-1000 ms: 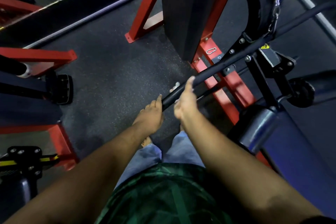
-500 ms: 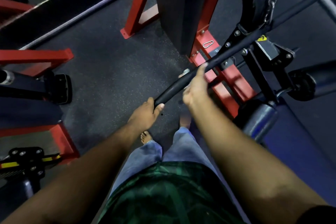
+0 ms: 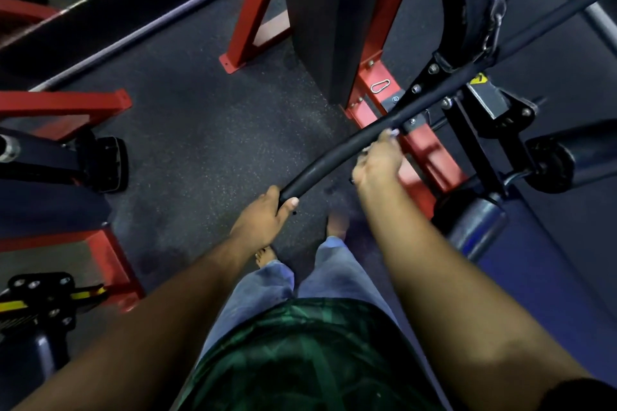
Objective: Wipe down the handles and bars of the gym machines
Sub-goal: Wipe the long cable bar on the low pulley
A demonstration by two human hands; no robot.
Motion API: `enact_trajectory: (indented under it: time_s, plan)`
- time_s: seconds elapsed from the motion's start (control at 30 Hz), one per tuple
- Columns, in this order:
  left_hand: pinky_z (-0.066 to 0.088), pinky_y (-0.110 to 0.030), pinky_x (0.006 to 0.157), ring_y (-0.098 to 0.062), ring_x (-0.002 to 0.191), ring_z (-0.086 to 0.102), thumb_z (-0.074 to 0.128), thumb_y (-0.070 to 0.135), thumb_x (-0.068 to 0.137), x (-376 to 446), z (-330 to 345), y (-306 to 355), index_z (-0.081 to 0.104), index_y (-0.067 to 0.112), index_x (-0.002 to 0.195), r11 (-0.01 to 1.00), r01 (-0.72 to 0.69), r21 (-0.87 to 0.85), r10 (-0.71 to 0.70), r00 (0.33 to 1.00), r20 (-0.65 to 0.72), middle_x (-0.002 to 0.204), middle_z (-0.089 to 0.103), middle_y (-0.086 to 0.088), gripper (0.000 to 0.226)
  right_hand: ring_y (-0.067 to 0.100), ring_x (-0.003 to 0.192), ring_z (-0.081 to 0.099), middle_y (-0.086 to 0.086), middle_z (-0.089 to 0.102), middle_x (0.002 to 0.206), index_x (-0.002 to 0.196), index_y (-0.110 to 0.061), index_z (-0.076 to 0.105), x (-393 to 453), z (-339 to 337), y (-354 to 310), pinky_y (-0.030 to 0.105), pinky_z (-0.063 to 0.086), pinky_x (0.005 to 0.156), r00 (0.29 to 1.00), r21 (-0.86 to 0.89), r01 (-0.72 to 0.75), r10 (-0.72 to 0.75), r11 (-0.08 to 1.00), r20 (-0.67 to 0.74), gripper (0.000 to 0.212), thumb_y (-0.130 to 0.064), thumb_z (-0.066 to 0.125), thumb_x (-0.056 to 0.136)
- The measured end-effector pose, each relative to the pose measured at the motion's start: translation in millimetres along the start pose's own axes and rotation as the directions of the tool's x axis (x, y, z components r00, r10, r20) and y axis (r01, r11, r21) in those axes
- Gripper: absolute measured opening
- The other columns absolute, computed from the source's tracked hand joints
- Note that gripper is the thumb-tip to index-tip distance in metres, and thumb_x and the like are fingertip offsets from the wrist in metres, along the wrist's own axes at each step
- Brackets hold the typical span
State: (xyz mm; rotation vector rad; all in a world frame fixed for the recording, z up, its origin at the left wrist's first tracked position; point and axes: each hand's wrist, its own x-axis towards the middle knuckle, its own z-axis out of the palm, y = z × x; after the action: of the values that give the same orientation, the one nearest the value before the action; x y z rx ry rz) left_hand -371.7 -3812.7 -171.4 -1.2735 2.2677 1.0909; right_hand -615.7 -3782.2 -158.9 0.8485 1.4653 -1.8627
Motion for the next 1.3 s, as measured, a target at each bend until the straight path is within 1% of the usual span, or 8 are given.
enact_trajectory:
  time_s: [0.13,0.23,0.33,0.4,0.67,0.87,1.13,1.3]
  plan:
    - [0.038,-0.038,0.067,-0.025,0.081,0.056,0.037,0.059,0.104,1.6,-1.2,-1.7,0.045,0.015,0.115,1.0,-0.018,0.004,0.017,1.0,0.024,0.089,0.056,-0.005,0.046,0.007,0.063,0.052,-0.005,0.056,0.073,0.092,-0.019,0.062,-11.0,-24.2,27.2,0.025,0.046,0.062,0.994,-0.061,0.095,-0.092,0.994,0.05,0.02,-0.008,0.052,0.105]
    - [0.039,-0.038,0.068,-0.025,0.082,0.055,0.038,0.058,0.104,1.2,-3.2,-2.7,0.044,0.015,0.116,0.999,-0.039,-0.003,0.039,0.999,0.037,0.091,0.056,-0.005,0.045,0.021,0.076,0.056,0.005,0.064,0.085,0.106,-0.01,0.07,27.0,-25.4,-5.3,0.04,0.05,0.075,0.901,-0.222,0.431,-0.433,0.875,0.043,0.017,-0.009,0.054,0.103]
    - [0.038,-0.038,0.066,-0.025,0.079,0.054,0.038,0.057,0.104,1.6,-5.2,-3.3,0.04,0.02,0.107,0.998,-0.055,0.011,0.054,0.997,0.046,0.086,0.053,-0.003,0.037,0.029,0.13,0.058,0.014,0.063,0.138,0.136,-0.003,0.062,60.4,-30.2,-36.2,0.035,0.041,0.113,0.649,-0.619,0.71,-0.654,0.335,0.389,0.041,-0.002,0.046,0.099]
    - [0.041,-0.04,0.067,-0.027,0.079,0.055,0.038,0.055,0.105,1.7,-6.7,-1.8,0.037,0.021,0.103,0.998,-0.061,0.01,0.061,0.996,0.06,0.086,0.053,-0.004,0.035,0.032,0.144,0.042,0.016,0.057,0.145,0.135,-0.004,0.062,64.6,-37.2,-37.4,0.034,0.027,0.121,0.474,-0.62,0.781,-0.576,-0.074,0.666,0.048,0.006,0.042,0.093]
    - [0.04,-0.039,0.066,-0.03,0.08,0.056,0.04,0.053,0.106,1.4,-9.0,-2.2,0.038,0.018,0.101,0.998,-0.064,0.001,0.064,0.996,0.069,0.085,0.052,-0.004,0.035,0.023,0.143,0.044,0.002,0.055,0.149,0.137,-0.018,0.061,19.6,-64.4,-0.1,0.064,0.018,0.119,0.104,-0.089,0.848,-0.001,-0.523,0.995,0.043,-0.035,0.044,0.101]
    - [0.039,-0.038,0.067,-0.027,0.08,0.055,0.04,0.053,0.106,-0.2,-10.6,-0.8,0.039,0.017,0.103,0.998,-0.056,-0.005,0.056,0.996,0.066,0.088,0.054,-0.007,0.036,0.023,0.155,0.018,0.004,0.035,0.162,0.154,-0.018,0.039,55.1,-56.2,-56.2,0.066,0.001,0.119,0.443,-0.478,0.664,-0.213,-0.575,0.871,0.065,-0.053,0.038,0.099]
    - [0.048,-0.044,0.069,-0.026,0.079,0.057,0.039,0.055,0.105,-1.0,-12.7,1.5,0.04,0.019,0.102,0.999,-0.052,-0.004,0.052,0.996,0.078,0.084,0.053,-0.002,0.036,0.021,0.153,0.025,0.002,0.039,0.16,0.155,-0.019,0.039,10.2,-69.4,-3.4,0.07,0.009,0.119,0.163,-0.061,0.785,0.111,-0.616,0.98,0.07,-0.062,0.03,0.1]
    - [0.039,-0.039,0.067,-0.024,0.078,0.053,0.04,0.055,0.105,-2.7,-10.6,0.5,0.038,0.019,0.1,0.999,-0.039,-0.01,0.039,0.998,0.046,0.08,0.047,0.003,0.037,0.022,0.157,0.005,0.003,0.015,0.17,0.161,-0.02,0.021,80.3,-53.9,-88.7,0.07,0.0,0.117,0.524,-0.543,0.66,-0.199,-0.52,0.828,0.09,-0.074,0.038,0.091]
